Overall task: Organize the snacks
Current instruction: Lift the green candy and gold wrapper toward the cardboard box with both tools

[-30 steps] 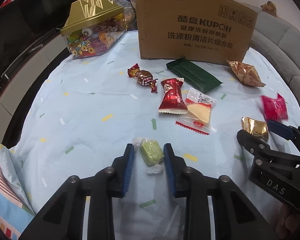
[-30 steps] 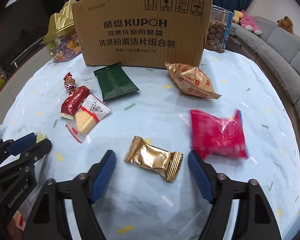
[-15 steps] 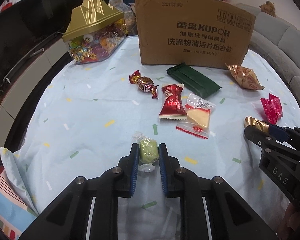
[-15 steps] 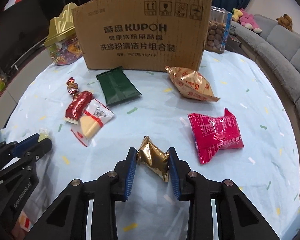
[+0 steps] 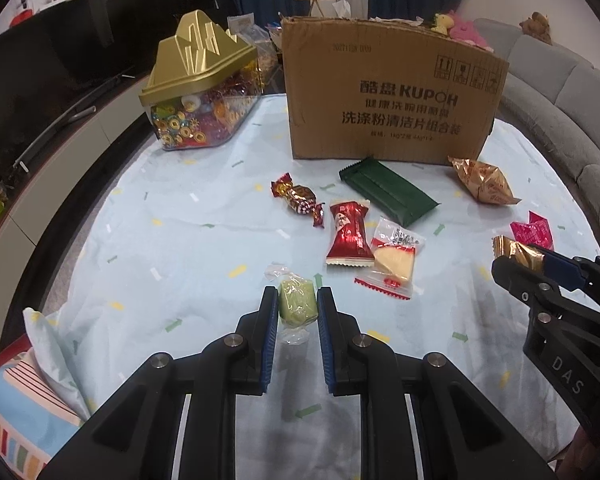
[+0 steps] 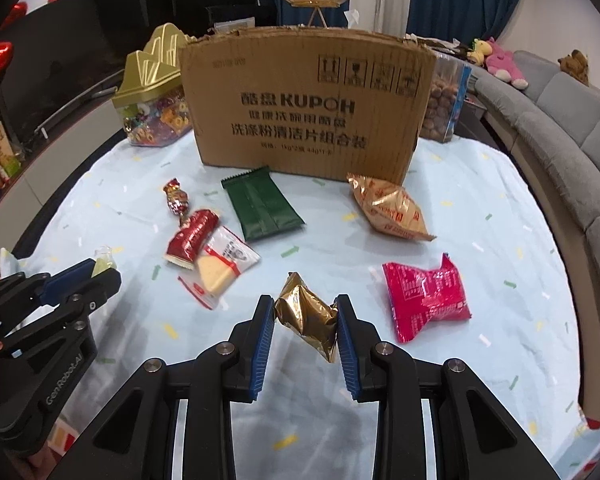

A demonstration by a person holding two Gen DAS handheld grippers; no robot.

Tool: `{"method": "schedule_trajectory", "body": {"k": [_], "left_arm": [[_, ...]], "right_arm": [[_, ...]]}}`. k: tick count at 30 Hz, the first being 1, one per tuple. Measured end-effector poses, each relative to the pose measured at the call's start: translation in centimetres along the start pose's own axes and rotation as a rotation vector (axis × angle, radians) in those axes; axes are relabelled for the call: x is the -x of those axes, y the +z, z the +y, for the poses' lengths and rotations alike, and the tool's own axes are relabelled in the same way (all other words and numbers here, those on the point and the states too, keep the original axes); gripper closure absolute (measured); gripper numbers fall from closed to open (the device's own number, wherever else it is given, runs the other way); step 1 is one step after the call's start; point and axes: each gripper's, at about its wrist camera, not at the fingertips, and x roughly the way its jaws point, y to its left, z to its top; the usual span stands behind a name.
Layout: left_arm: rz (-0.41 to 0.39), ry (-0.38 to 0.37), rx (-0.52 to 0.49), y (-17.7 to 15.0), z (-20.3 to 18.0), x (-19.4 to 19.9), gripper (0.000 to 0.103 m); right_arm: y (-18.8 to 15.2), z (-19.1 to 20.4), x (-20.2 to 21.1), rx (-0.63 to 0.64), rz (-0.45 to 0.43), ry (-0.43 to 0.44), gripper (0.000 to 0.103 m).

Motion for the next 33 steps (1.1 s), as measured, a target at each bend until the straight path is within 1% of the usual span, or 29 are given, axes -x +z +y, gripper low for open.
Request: {"method": "schedule_trajectory", "body": {"k": [9, 15, 33], "left_arm": [[-0.012, -0.01, 0.013, 1.5, 0.3, 1.6, 0.083], [-0.023, -0.022, 0.01, 2.6, 0.0, 2.6, 0.083], [-0.103, -0.059, 0.018, 8.4, -0.5, 5.7, 0.083]], "right_arm": [[1.6, 0.1, 2.5, 0.006, -0.047, -0.017, 0.071], [2.4, -0.4, 3.4, -0.009, -0.06, -0.023, 0.071], [6.5, -1.3, 7.0, -0.028, -0.142, -0.037, 0.071]]}}
